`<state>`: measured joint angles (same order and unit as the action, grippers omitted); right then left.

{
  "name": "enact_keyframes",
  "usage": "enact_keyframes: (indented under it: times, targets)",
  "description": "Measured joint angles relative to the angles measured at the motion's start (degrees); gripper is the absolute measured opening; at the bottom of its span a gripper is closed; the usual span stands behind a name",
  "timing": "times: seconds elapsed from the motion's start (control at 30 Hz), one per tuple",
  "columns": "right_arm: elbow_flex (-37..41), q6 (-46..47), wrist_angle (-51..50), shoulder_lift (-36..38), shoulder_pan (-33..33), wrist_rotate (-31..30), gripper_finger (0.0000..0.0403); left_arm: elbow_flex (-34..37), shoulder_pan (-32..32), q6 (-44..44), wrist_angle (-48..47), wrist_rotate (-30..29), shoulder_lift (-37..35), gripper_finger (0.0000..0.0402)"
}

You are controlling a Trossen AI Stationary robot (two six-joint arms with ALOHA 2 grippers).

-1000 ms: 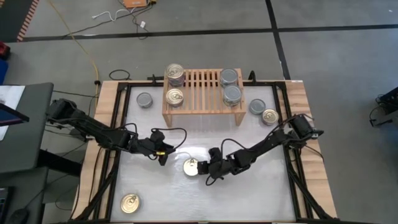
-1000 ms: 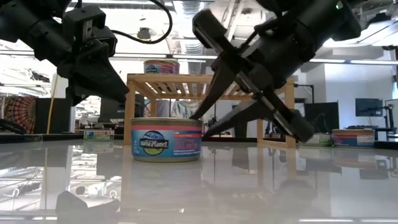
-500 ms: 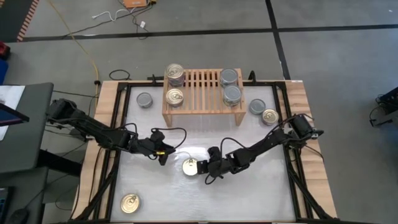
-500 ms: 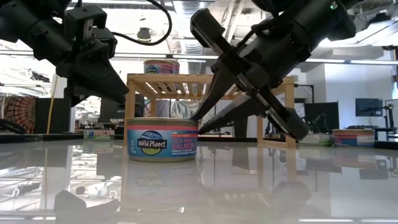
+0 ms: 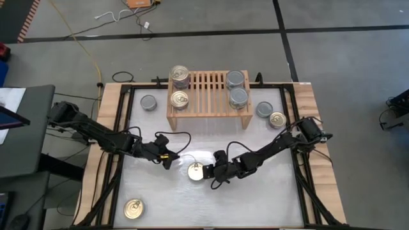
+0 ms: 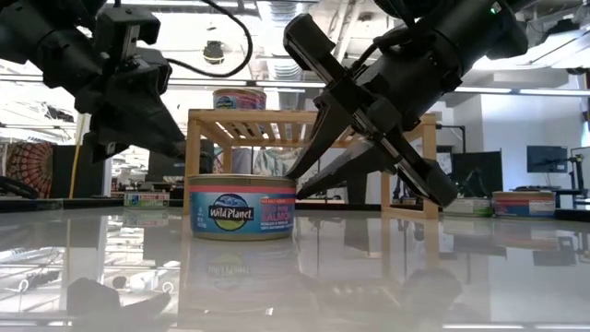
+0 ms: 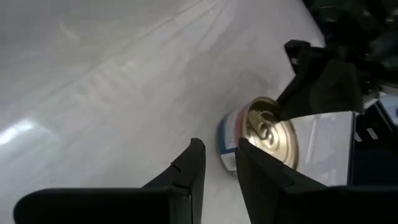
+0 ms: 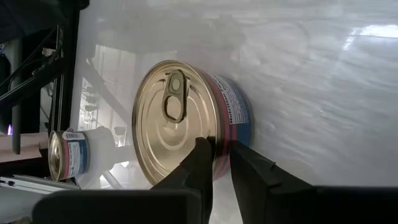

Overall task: Stack canned seafood by type on shelf
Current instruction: Stack the blue-pink tuna can on top of the other blue tuna-pink can on the shelf

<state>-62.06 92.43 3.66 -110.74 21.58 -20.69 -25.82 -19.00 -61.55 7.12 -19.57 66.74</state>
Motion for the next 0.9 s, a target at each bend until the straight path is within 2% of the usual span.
enact_keyframes:
  times: [0.53,0.9]
  targets:
    - [0.0,0.1,-1.0,0.0,0.0,-0.4,0.0082,0.0,-1.6,-4.6,-0.1,0.2,0.0,0.0084]
    - [0.0,0.9,-1.2,0.0,0.0,-1.8,0.0081,0.0,-2.8,-8.8,0.0,-0.2,0.0,0.0173]
